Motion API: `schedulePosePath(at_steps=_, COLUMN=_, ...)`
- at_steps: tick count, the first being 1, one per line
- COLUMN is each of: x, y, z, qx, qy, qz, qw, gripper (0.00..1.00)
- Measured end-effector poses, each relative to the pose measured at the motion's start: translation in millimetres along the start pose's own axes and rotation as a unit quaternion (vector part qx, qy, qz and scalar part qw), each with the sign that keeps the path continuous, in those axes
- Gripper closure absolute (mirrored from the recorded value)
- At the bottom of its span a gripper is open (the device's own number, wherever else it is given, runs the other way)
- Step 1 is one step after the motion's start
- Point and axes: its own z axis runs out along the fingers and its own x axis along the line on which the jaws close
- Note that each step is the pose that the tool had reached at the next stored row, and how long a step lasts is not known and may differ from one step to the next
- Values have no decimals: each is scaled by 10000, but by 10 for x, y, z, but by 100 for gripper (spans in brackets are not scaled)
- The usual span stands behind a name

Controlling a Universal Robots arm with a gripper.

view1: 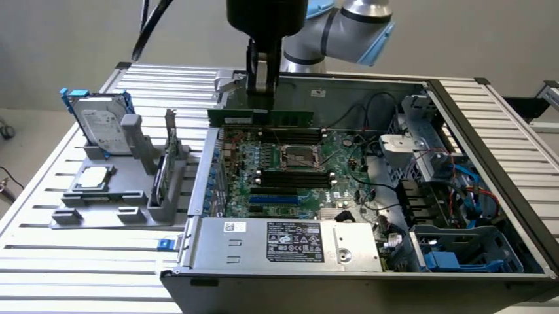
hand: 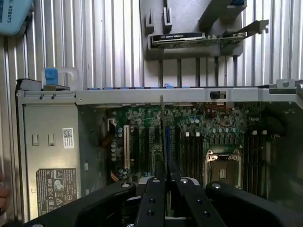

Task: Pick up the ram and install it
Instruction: 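Pick up the ram and move it above insertion slot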

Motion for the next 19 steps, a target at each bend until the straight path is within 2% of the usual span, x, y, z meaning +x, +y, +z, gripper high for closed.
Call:
schedulePosePath(at_steps=5, x=-43, y=-216, z=84, qx=-1, qy=0, qz=4, qw=10000, gripper=86)
schedulePosePath(at_steps=10, x=-105, y=-355, z=171, qx=-6, qy=-1, qz=7, qw=10000, gripper=86)
schedulePosePath(at_steps=19, x=-245, y=-443, z=334, qx=-18, qy=0, qz=31, qw=10000, gripper=86)
